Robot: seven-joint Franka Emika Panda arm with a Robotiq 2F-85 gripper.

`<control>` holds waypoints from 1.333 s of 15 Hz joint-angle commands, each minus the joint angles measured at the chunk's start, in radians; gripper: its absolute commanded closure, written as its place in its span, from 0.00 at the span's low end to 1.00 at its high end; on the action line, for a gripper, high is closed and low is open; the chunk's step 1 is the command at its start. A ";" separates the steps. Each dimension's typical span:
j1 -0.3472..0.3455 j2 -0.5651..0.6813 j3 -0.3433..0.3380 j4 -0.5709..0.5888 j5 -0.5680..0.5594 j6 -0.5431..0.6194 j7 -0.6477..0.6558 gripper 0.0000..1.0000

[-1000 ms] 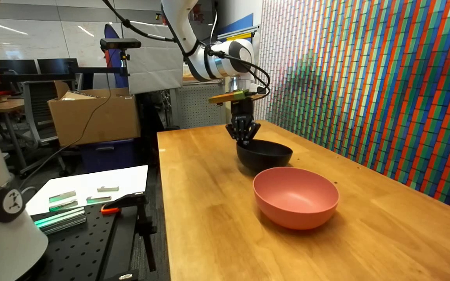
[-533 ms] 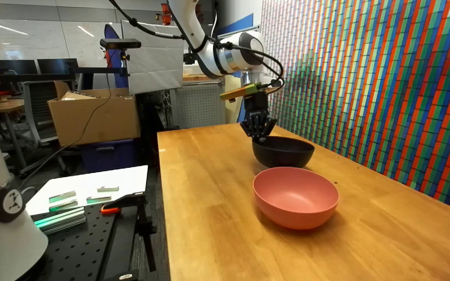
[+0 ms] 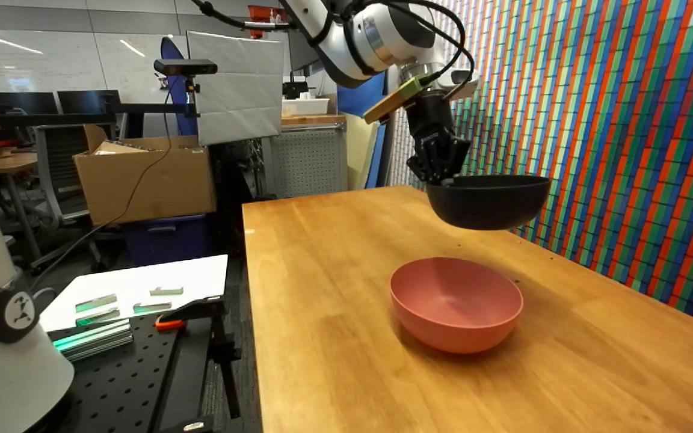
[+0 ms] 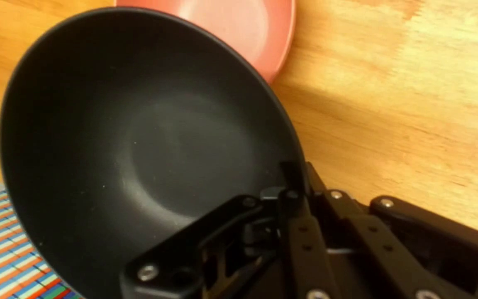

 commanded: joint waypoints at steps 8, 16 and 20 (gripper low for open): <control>-0.106 -0.024 0.007 -0.160 0.027 -0.019 0.092 0.95; -0.105 -0.001 0.028 -0.189 0.054 0.051 0.088 0.95; -0.104 -0.003 0.038 -0.210 0.060 0.094 0.082 0.68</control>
